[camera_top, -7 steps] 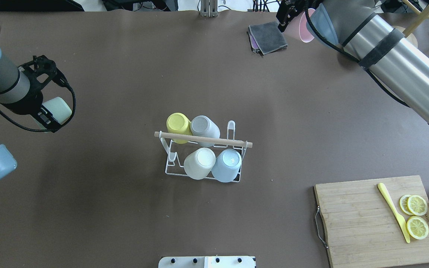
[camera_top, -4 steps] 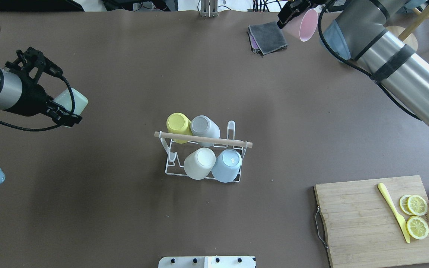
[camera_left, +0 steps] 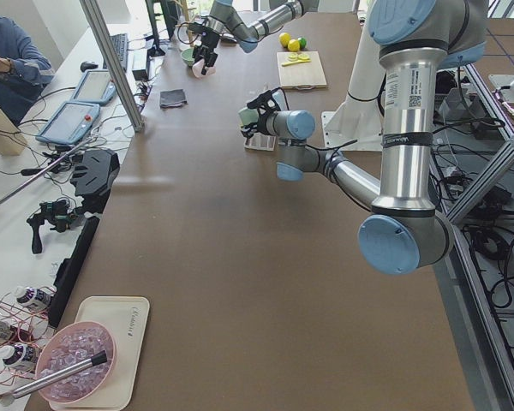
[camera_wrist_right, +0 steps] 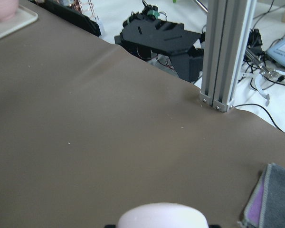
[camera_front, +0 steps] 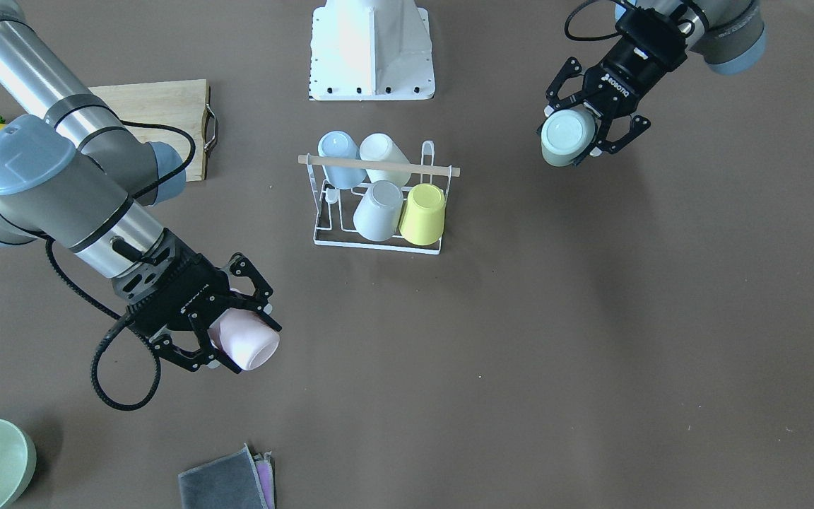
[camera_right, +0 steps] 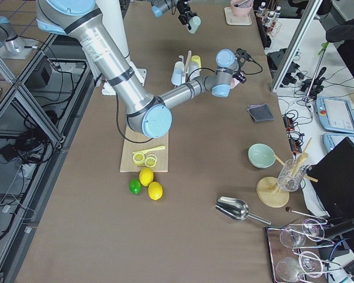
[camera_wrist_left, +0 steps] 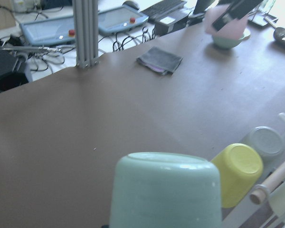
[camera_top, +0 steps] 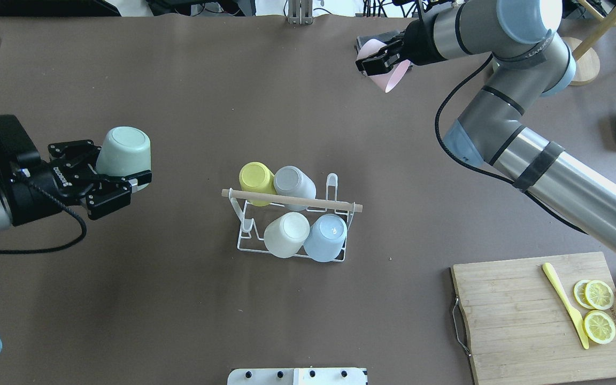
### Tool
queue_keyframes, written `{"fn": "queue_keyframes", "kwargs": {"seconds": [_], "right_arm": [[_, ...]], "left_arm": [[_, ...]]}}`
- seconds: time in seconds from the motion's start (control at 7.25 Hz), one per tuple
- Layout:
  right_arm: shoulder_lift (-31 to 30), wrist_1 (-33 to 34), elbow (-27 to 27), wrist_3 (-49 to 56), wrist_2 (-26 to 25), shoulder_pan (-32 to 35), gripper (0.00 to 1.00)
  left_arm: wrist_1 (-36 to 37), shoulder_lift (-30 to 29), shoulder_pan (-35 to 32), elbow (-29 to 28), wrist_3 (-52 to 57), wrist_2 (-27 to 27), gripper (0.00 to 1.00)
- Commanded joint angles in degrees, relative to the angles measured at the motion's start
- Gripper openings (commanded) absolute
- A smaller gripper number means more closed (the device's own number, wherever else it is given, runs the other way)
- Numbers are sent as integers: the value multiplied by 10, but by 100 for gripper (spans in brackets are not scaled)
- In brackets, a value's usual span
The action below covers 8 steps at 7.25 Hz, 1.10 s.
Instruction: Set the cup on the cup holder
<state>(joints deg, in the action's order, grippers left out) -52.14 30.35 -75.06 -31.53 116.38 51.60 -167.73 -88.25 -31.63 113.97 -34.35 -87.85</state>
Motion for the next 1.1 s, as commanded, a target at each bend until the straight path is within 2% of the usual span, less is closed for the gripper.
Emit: {"fn": "queue_keyframes", "kwargs": {"seconds": [0.0,0.28,0.55,0.69,0.83,0.97], "right_arm": [[-11,-99,-3,-36,-16,-7,0],[-39,-197,-6,-88,-19,-8,0],[-46,-248,-6,-107,-26,-18,0],[-46,-281,-8,-145,-27,-27,0],[-48,-303,-8,-153,-37,-40,0],[-49,-336,-5,-152,-88,-71,0]], "left_arm": [[-80,-16,135,-11,121,194,8],[-123,-111,250,-88,169,360,8],[-132,-115,265,-92,187,389,7],[-166,-119,266,-100,229,407,8],[-174,-148,266,-131,233,407,8],[-175,-182,268,-162,230,407,8]]}}
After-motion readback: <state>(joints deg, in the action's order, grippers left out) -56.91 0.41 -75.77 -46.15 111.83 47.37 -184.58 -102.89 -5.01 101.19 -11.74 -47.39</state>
